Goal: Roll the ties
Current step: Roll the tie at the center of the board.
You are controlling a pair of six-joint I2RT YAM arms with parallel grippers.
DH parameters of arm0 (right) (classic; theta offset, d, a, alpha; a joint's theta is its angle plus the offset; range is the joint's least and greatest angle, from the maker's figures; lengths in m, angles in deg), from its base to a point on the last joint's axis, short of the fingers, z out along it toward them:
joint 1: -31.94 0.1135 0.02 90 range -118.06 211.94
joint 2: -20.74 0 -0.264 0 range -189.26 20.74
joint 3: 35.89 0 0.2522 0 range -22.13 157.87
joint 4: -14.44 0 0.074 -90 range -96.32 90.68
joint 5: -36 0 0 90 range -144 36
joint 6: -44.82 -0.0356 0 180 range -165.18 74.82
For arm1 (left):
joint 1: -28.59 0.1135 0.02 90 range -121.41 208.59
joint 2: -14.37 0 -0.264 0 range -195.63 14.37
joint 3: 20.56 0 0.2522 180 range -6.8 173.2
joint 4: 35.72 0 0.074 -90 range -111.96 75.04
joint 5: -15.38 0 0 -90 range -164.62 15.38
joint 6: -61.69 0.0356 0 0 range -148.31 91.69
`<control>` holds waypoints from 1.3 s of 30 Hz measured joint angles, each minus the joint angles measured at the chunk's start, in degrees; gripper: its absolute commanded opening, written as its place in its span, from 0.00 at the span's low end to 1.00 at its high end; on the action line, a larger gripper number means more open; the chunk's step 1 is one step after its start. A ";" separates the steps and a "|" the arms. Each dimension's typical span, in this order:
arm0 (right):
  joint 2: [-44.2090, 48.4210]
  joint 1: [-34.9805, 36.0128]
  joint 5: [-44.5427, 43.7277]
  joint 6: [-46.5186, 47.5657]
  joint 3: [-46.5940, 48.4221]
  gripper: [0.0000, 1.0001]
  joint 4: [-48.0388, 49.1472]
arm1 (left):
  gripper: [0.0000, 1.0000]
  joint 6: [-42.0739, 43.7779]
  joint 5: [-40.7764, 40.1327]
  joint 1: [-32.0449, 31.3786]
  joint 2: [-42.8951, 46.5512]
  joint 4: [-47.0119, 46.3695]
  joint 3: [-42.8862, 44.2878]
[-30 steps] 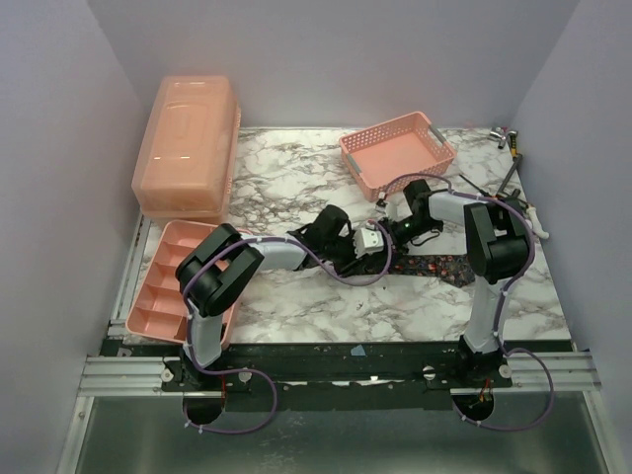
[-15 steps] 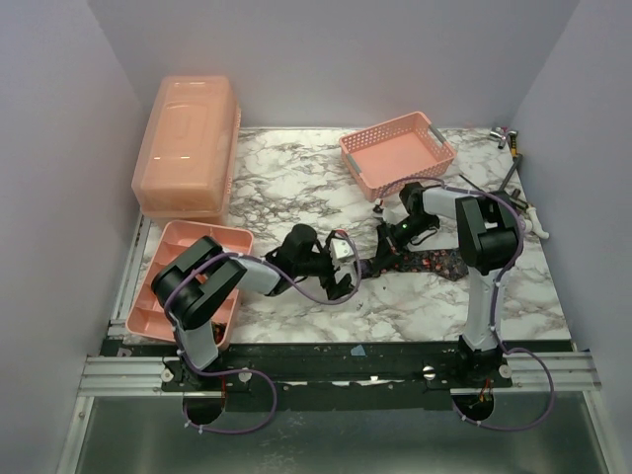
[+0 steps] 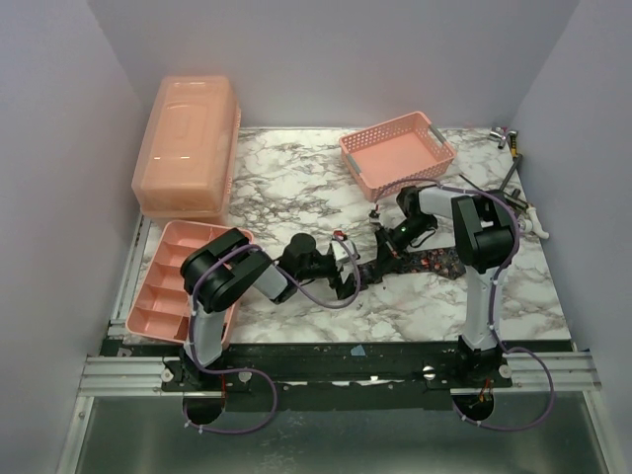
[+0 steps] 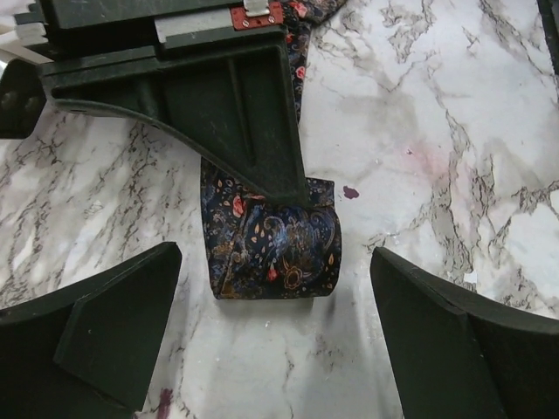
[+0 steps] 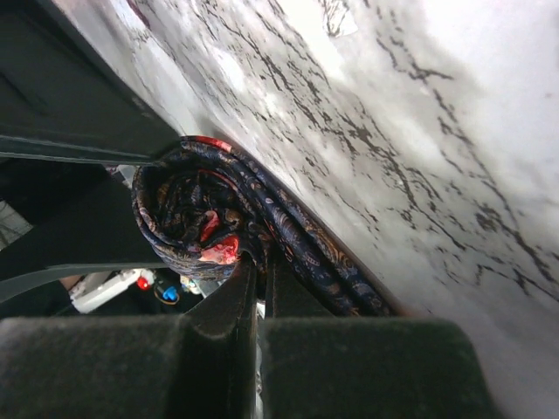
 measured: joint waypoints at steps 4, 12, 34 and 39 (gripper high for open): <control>-0.98 0.46 -0.04 0.35 1.11 0.01 -1.86 | 0.98 1.42 -0.22 -0.59 -4.04 -5.57 -0.79; -1.62 1.05 -1.66 1.68 3.32 0.01 -4.22 | 0.65 5.16 -0.15 -0.92 -7.89 -9.31 1.07; 0.90 4.20 -2.86 4.68 8.17 0.00 -5.46 | 0.60 6.99 3.39 -0.85 -7.23 -4.61 2.10; -2.60 4.20 -3.41 4.59 8.96 0.01 -4.00 | 0.64 5.49 3.39 -0.20 -6.40 -5.22 0.55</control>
